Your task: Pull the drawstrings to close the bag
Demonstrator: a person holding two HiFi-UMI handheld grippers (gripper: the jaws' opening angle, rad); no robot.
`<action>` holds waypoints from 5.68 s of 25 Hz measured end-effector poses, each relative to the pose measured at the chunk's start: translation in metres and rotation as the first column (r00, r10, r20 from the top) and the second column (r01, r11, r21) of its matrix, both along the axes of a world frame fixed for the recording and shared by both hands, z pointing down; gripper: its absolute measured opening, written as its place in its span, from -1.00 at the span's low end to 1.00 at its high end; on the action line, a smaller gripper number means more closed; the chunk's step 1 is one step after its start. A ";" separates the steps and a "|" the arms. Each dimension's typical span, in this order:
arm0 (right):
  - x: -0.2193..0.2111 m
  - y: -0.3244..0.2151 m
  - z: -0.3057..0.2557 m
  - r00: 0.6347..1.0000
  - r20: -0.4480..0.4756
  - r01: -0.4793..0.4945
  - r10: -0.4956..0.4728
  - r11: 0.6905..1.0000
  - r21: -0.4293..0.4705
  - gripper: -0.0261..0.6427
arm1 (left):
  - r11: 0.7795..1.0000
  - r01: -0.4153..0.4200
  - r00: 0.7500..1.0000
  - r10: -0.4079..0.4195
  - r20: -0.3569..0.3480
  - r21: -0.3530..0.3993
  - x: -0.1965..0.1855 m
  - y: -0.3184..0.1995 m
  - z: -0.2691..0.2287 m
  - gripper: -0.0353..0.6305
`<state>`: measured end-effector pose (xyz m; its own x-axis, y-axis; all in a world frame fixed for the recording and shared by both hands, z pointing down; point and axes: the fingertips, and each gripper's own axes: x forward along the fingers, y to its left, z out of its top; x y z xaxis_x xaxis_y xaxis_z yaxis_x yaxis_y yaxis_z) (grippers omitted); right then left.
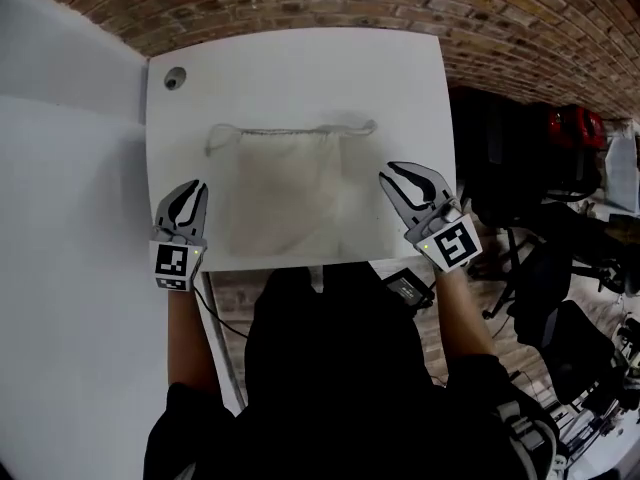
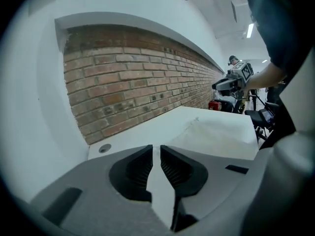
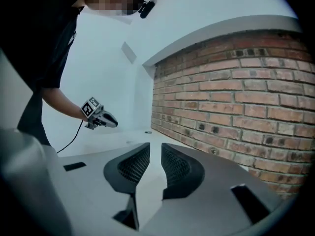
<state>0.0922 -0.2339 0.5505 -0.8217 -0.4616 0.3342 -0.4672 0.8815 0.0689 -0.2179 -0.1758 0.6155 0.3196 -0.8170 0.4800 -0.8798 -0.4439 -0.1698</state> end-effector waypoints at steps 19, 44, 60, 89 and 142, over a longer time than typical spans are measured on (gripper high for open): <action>-0.035 -0.108 0.115 0.960 -0.234 0.153 -0.156 0.988 -0.031 -0.62 | 0.963 -0.198 0.930 0.243 0.276 -0.181 -0.024 -0.113 0.103 -0.54; -0.026 -0.108 0.156 0.856 -0.445 0.324 -0.262 0.944 0.066 -0.51 | 0.925 -0.322 0.818 0.379 0.432 -0.201 -0.002 -0.127 0.129 -0.77; -0.048 -0.098 0.185 0.746 -0.525 0.462 -0.409 0.886 -0.035 -0.33 | 0.931 -0.324 0.829 0.364 0.425 -0.166 0.000 -0.129 0.124 -0.81; -0.020 -0.156 0.177 0.855 -0.509 0.020 0.102 0.973 0.228 -0.78 | 0.970 -0.200 0.902 0.237 0.360 -0.138 -0.003 -0.128 0.131 -0.82; -0.008 -0.066 -0.255 0.891 0.425 -0.311 0.161 0.898 0.312 -0.90 | 0.785 0.030 0.998 0.007 -0.057 0.619 -0.021 -0.069 -0.293 -0.83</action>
<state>0.0840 -0.2994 0.2952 -0.6993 -0.6835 -0.2092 -0.7130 0.6879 0.1355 -0.2390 -0.2445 0.3221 0.3181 -0.9364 -0.1484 -0.9001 -0.2492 -0.3573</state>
